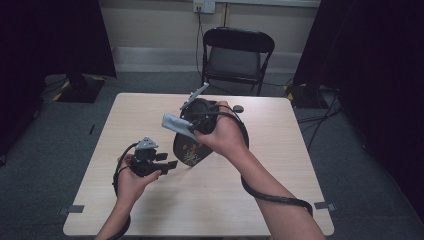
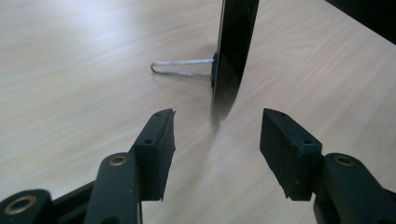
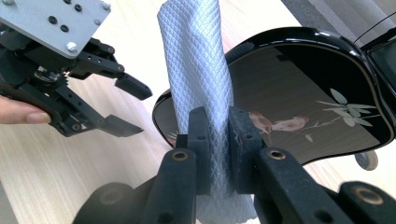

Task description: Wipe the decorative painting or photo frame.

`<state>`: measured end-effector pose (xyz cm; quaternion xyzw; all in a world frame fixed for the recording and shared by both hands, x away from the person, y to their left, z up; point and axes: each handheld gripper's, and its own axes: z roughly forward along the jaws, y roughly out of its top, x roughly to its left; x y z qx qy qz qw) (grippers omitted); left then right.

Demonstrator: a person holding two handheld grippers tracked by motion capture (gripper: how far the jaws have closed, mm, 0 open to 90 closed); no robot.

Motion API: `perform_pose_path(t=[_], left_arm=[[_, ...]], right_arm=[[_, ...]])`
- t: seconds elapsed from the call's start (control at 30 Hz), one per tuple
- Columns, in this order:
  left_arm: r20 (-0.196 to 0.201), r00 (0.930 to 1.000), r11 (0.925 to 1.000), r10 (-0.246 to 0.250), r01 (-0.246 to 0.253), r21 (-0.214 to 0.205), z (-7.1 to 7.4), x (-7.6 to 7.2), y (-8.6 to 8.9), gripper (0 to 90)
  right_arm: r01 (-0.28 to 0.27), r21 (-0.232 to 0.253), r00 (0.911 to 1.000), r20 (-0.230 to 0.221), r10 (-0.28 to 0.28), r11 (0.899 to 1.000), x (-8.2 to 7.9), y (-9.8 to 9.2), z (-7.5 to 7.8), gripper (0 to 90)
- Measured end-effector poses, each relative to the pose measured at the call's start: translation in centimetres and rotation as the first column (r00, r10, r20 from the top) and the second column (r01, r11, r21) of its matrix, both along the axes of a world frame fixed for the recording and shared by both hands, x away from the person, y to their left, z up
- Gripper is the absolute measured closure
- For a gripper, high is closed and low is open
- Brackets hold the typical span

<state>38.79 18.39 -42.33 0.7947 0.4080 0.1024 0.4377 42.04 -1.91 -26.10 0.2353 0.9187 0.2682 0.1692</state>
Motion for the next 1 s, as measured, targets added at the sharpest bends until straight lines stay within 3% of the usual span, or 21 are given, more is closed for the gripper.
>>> perform_pose_path(t=[0.17, 0.23, 0.3, 0.37, 0.47, 0.5, 0.6, 0.87, 1.0], left_arm=[[0.024, 0.9997, 0.9999, 0.006, -0.005, -0.01, 0.0, 0.6, -1.0, 46.5], [0.015, 0.9999, 1.0, -0.007, 0.007, -0.004, 0.1, 0.9, -1.2, 47.1], [-0.018, 0.9998, 0.9998, 0.007, -0.007, -0.017, 0.0, 1.1, -1.5, 48.2], [-0.014, 0.9999, 0.9999, 0.007, -0.007, 0.007, 0.1, 1.2, -1.6, 55.5], [-0.013, 0.9999, 0.9999, -0.005, 0.005, -0.009, 0.2, 1.4, -1.8, 65.8], [-0.002, 1.0, 0.9999, -0.003, 0.003, 0.015, 0.2, 1.4, -1.8, 67.0], [-0.019, 0.9997, 0.9997, 0.018, -0.017, 0.015, 0.4, 1.5, -1.9, 77.8], [-0.024, 0.9997, 0.9998, 0.011, -0.01, 0.014, 0.4, 1.0, -1.9, 78.7], [-0.034, 0.9994, 0.9998, 0.006, -0.006, 0.018, 0.5, 0.8, -1.3, 78.7]], right_arm=[[0.002, -0.006, 1.0, 0.003, -0.002, 1.0, 0.0, -0.1, 0.3, 81.6], [0.003, -0.007, 1.0, 0.005, -0.003, 1.0, 0.0, -0.1, 0.4, 81.5], [0.002, -0.007, 1.0, 0.003, -0.002, 1.0, -0.1, -0.1, 0.3, 81.6], [0.0, -0.009, 1.0, 0.003, 0.0, 1.0, 0.0, -0.1, 0.3, 81.5], [-0.003, -0.007, 1.0, 0.001, 0.003, 1.0, 0.0, 0.0, 0.3, 81.5], [-0.004, -0.009, 1.0, 0.004, 0.004, 1.0, -0.1, 0.1, 0.3, 81.6], [-0.003, -0.012, 1.0, 0.007, 0.003, 1.0, -0.1, 0.1, 0.3, 81.6], [0.008, -0.016, 0.9996, 0.027, -0.008, 1.0, 0.0, -0.2, 0.8, 81.6], [0.04, 0.0, 0.9984, 0.04, -0.04, 0.999, 0.3, -0.8, 1.5, 81.6]])
